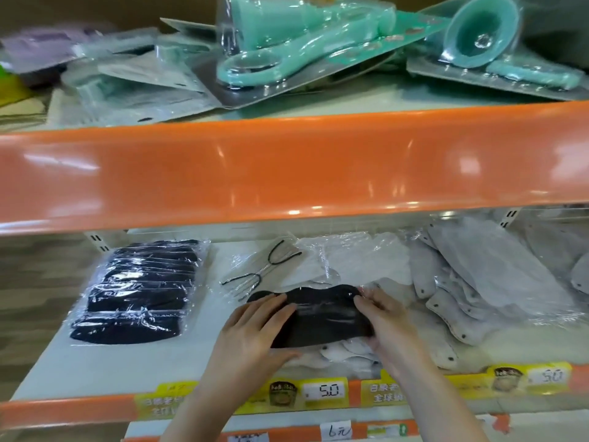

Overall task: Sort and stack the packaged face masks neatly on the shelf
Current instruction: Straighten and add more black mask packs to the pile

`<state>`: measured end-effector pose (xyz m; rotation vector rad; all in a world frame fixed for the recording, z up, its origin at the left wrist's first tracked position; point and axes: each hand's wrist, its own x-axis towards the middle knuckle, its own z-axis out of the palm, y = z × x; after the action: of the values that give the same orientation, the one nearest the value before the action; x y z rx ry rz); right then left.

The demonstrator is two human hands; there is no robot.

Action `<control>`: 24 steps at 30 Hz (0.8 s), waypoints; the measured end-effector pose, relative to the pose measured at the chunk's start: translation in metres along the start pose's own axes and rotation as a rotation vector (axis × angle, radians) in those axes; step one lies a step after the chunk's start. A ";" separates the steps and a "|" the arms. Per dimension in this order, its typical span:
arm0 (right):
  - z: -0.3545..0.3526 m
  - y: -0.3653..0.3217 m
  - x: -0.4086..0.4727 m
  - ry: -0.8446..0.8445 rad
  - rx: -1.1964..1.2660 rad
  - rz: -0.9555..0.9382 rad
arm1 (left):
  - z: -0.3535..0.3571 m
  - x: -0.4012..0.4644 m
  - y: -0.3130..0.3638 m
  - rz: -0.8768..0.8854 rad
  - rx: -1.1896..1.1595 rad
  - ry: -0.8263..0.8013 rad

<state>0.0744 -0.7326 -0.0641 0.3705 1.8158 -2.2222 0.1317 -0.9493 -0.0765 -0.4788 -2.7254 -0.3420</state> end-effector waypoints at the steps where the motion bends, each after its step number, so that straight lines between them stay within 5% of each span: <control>1: 0.004 0.003 0.002 -0.006 -0.118 -0.030 | 0.000 -0.003 -0.005 -0.015 0.013 0.007; 6: 0.034 0.016 -0.003 0.020 -0.964 -0.563 | -0.003 -0.015 -0.029 -0.113 0.051 0.107; 9: 0.055 0.025 -0.010 0.054 -1.096 -0.848 | -0.010 -0.019 -0.040 -0.148 0.073 0.144; 14: 0.095 0.028 -0.027 -0.112 -1.310 -0.935 | -0.018 -0.020 -0.060 -0.164 0.116 0.229; 24: 0.171 0.051 -0.033 -0.135 -1.376 -1.020 | -0.035 -0.048 -0.119 -0.165 0.160 0.261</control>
<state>0.1158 -0.9096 -0.0662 -1.1033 3.1934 -0.6378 0.1408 -1.0822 -0.0835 -0.1531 -2.5154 -0.2084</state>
